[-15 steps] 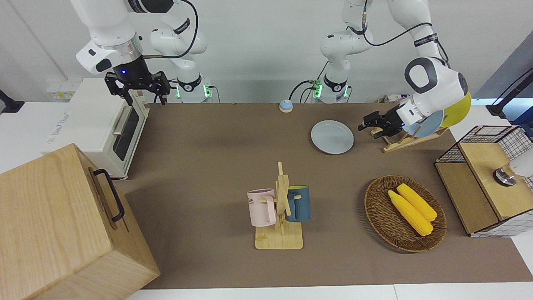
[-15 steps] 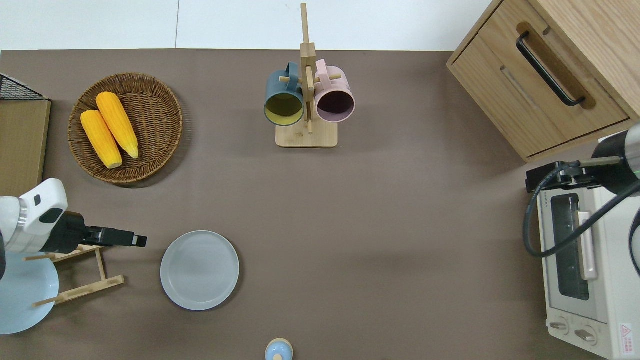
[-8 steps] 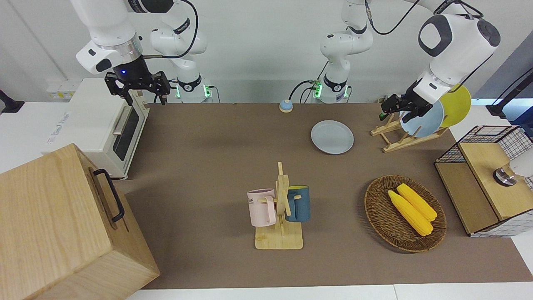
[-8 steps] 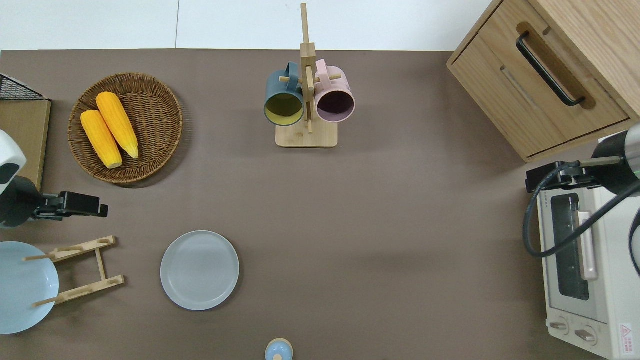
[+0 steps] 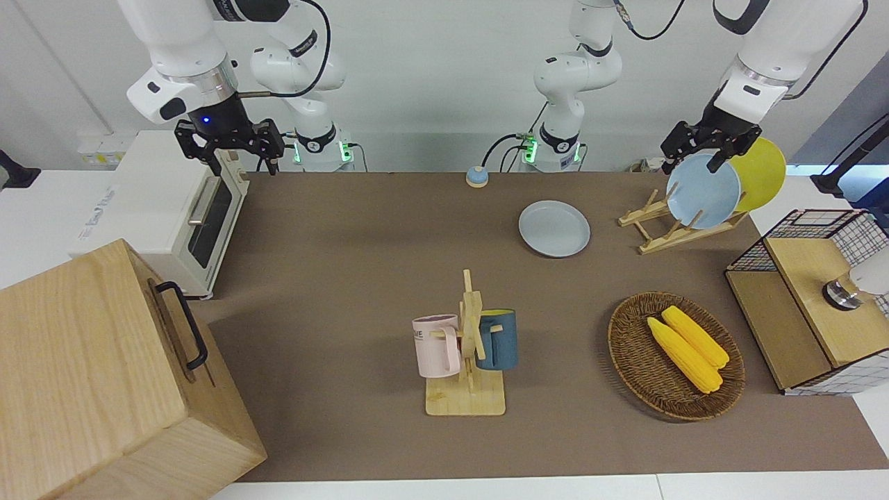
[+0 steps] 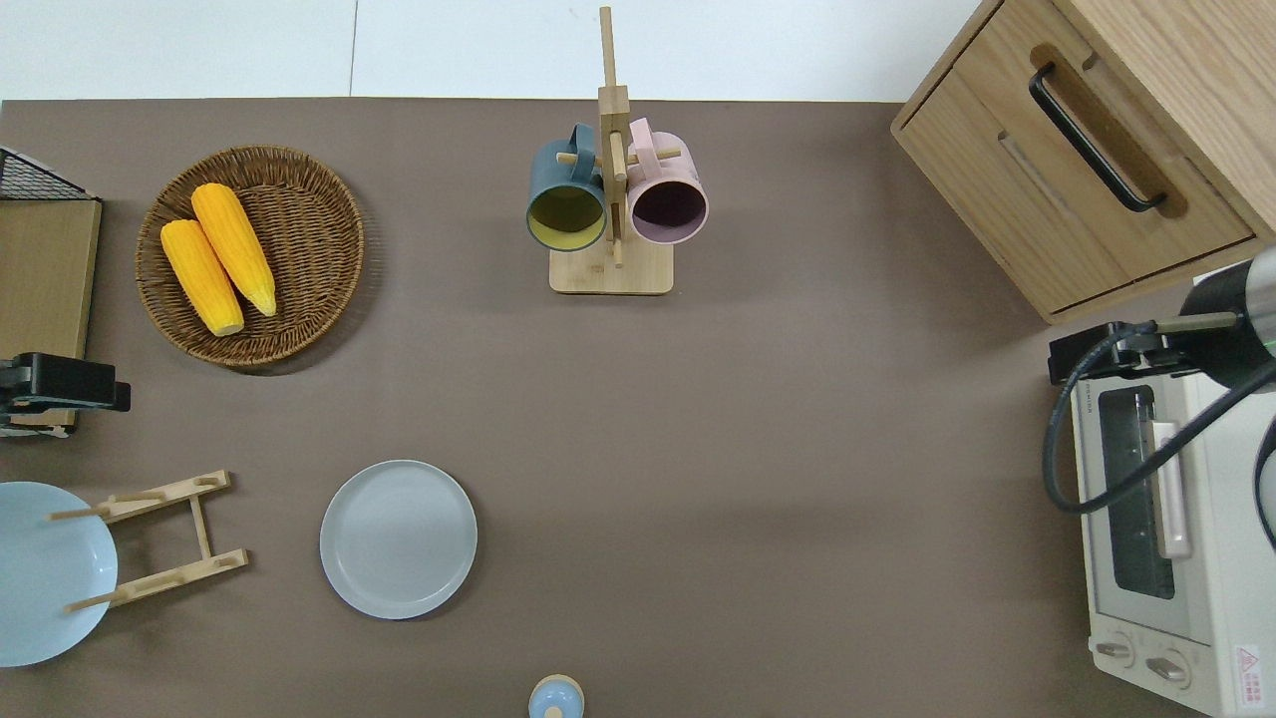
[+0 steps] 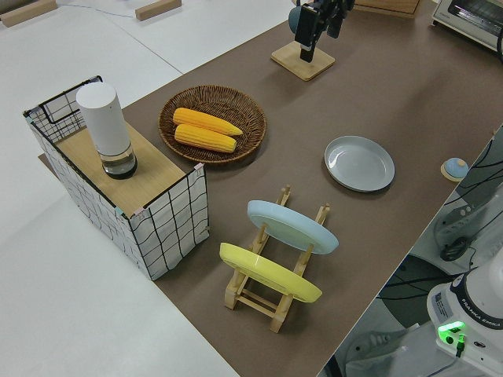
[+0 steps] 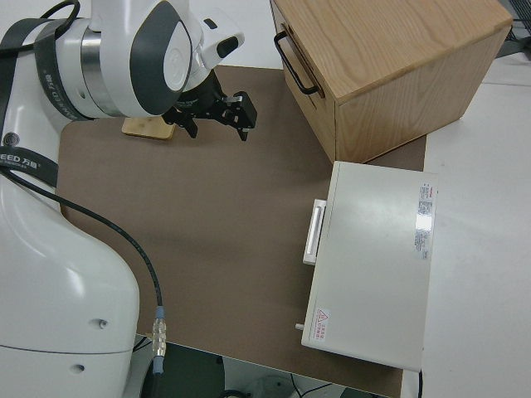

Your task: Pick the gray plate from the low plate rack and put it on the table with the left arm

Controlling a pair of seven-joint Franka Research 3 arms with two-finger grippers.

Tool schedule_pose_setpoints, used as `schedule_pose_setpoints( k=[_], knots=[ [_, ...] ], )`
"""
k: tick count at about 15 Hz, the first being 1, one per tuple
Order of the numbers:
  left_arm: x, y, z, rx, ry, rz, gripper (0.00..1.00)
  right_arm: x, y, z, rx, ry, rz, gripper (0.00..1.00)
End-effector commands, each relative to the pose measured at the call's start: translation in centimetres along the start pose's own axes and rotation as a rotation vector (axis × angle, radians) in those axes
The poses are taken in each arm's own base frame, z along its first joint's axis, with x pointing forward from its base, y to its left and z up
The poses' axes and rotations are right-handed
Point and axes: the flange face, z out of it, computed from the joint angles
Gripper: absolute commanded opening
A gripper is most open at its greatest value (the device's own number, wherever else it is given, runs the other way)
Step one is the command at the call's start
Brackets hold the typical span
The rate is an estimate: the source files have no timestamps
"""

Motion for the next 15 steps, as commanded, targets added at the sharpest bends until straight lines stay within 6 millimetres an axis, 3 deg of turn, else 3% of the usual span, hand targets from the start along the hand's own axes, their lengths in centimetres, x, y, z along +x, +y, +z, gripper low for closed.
schedule_pose_setpoints(
  k=[1, 5, 12, 15],
  knots=[
    [0.2, 0.4, -0.3, 0.035, -0.010, -0.019, 1.00, 0.0, -0.1, -0.3, 0.003, 0.003, 0.002, 0.983],
    [0.0, 3.6, 0.0, 0.052, -0.015, 0.008, 1.00, 0.0, -0.1, -0.3, 0.003, 0.003, 0.002, 0.983],
    [0.0, 3.1, 0.1, 0.037, -0.028, 0.034, 1.00, 0.0, -0.1, -0.3, 0.003, 0.003, 0.002, 0.983],
    [0.1, 2.0, -0.1, 0.041, -0.021, 0.135, 1.00, 0.0, -0.1, -0.3, 0.003, 0.005, 0.002, 0.983]
  ],
)
